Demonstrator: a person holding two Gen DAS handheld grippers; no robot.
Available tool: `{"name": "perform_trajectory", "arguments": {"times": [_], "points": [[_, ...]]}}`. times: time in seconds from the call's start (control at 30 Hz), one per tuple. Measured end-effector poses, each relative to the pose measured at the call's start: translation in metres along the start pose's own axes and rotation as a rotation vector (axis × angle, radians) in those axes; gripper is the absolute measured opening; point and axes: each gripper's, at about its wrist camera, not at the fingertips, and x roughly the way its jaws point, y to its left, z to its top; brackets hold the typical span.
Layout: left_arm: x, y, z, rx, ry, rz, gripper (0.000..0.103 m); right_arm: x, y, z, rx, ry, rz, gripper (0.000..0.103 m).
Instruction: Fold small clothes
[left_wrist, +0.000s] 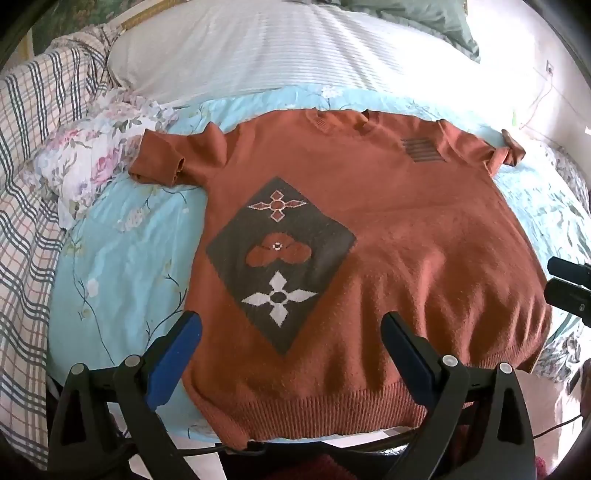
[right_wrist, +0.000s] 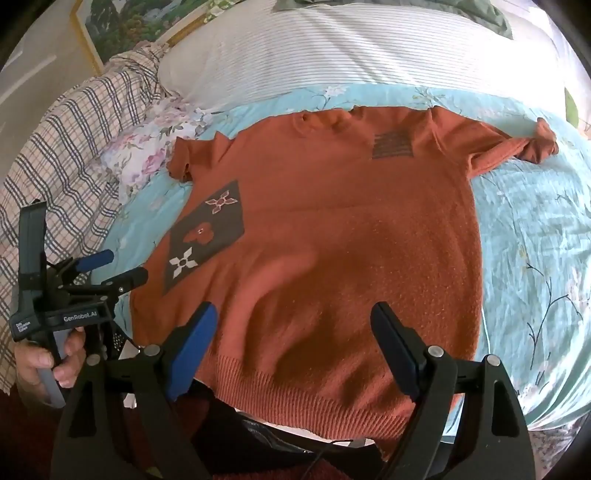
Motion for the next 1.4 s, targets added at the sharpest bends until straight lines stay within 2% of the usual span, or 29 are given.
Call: {"name": "perform_trajectory", "arguments": {"times": [0.8,1.03,1.4], "points": [[0.001,-0.002,0.000,0.002,0.005,-0.009,0.098,-0.002,0.007,-0.003,-0.006,0.005,0.005,0.085],[0.005,0.000,-0.001,0.003,0.034,-0.029,0.098,-0.001,0.006,-0.003,-0.006,0.004,0.004,0.085],[0.005,0.001,-0.001,-0.005,0.030,-0.045,0.098,-0.001,0.010,-0.004,-0.006,0.001,0.013,0.085]]}}
